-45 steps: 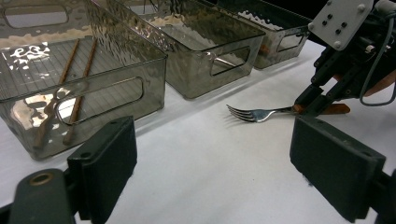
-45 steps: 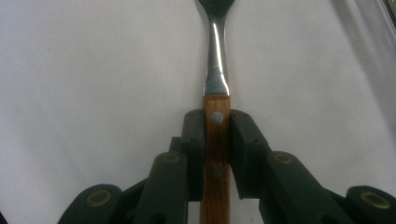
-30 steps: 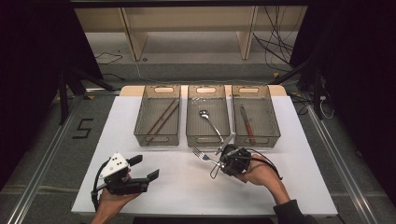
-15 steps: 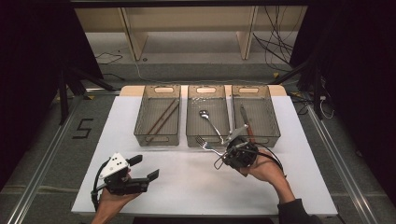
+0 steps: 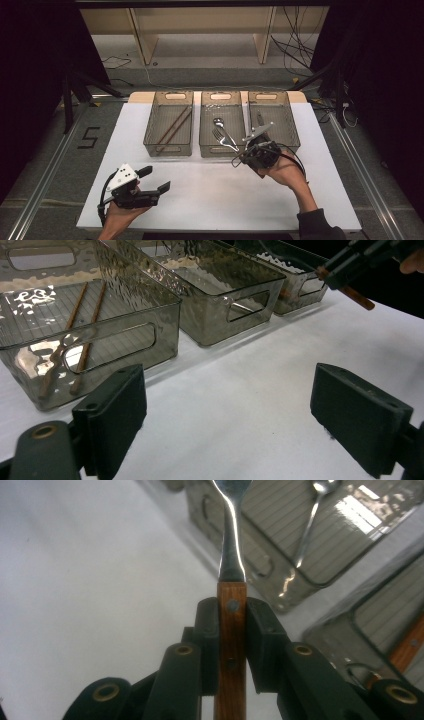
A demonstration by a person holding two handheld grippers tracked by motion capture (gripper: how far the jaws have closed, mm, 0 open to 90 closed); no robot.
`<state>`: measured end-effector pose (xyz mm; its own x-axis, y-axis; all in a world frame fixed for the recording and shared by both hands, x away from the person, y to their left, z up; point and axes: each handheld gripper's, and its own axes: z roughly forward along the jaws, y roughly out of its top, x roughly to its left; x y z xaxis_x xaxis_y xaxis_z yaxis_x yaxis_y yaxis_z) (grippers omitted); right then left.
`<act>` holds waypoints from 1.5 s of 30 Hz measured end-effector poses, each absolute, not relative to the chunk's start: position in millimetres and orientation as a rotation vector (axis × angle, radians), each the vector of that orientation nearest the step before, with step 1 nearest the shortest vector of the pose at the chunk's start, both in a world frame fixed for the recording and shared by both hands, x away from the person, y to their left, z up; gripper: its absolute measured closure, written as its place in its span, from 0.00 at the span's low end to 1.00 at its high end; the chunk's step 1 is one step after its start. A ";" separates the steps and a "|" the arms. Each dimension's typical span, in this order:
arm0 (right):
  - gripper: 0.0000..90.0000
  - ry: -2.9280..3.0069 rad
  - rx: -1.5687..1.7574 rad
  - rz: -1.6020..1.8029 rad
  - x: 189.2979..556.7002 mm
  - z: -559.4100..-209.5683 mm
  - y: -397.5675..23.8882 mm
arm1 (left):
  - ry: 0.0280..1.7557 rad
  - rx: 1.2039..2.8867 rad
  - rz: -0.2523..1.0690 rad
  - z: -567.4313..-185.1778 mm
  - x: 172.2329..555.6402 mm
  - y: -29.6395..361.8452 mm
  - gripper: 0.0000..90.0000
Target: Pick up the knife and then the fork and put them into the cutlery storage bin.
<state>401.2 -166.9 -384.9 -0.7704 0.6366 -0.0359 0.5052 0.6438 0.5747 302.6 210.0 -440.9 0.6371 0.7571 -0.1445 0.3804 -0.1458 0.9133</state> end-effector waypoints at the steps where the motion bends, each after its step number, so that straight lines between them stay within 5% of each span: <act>1: 0.86 2.619 0.942 0.819 402.9 -383.9 -168.4 | 0.923 1.760 0.426 -440.8 302.7 210.4 0.16; 45: 0.86 2.290 1.358 0.861 488.5 -362.5 -224.7 | 0.927 1.754 0.423 -440.9 303.1 210.5 0.16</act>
